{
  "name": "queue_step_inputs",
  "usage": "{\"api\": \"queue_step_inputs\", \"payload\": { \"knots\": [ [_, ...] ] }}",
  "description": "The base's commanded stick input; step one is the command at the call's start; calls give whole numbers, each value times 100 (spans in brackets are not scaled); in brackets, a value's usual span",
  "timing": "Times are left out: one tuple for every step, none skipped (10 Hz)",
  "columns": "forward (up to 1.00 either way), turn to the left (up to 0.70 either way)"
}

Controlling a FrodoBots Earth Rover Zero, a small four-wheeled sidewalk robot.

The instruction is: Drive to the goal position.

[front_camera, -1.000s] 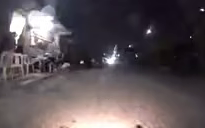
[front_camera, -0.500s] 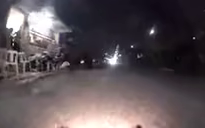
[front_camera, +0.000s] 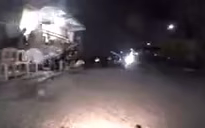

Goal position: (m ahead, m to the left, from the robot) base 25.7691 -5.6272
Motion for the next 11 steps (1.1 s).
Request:
{"api": "queue_step_inputs", "payload": {
  "knots": [
    [70,0],
    [70,0],
    [70,0],
    [70,0],
    [70,0],
    [70,0],
    [70,0],
    [70,0],
    [70,0],
    [70,0],
    [70,0]
  ]
}}
